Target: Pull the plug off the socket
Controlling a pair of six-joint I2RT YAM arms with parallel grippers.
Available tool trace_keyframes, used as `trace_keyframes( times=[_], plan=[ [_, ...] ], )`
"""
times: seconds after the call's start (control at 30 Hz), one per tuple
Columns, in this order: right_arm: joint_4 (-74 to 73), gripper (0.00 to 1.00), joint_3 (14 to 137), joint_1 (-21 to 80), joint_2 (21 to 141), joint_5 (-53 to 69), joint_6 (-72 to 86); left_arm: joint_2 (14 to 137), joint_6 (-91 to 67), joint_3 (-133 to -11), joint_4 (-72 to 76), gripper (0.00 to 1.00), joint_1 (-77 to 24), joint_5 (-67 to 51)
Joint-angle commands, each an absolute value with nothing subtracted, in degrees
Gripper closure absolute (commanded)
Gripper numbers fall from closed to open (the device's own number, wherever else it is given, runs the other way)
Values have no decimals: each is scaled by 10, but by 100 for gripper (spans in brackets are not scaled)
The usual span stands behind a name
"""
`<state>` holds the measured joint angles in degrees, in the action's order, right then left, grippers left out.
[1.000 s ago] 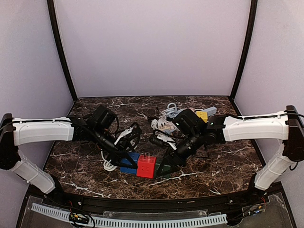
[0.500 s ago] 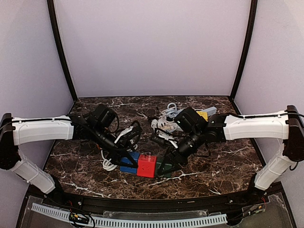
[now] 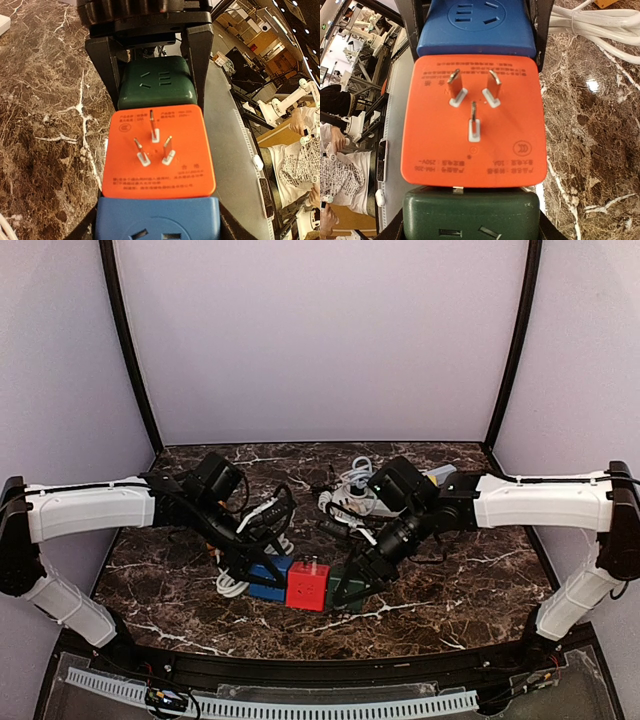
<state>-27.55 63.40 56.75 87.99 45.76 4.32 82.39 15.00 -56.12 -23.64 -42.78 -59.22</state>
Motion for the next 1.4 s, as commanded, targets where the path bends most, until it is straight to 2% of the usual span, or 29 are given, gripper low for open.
trace_keyframes(
  times=[0.0, 0.47, 0.77, 0.93, 1.13, 1.37],
  plan=[
    [-250, 100, 676, 578, 867, 550, 5, 830, 168, -577, -254, 97, -415, -592],
    [-256, 100, 676, 558, 878, 390, 71, 805, 168, -560, -236, 99, -414, -534],
    [-275, 100, 679, 531, 897, 361, 103, 796, 168, -556, -233, 99, -414, -521],
    [-278, 100, 679, 529, 898, 375, 91, 796, 172, -557, -235, 99, -413, -516],
    [-280, 100, 668, 531, 869, 461, 35, 793, 174, -558, -237, 99, -402, -520],
    [-353, 100, 700, 536, 854, 514, -29, 803, 174, -563, -239, 99, -401, -538]
  ],
)
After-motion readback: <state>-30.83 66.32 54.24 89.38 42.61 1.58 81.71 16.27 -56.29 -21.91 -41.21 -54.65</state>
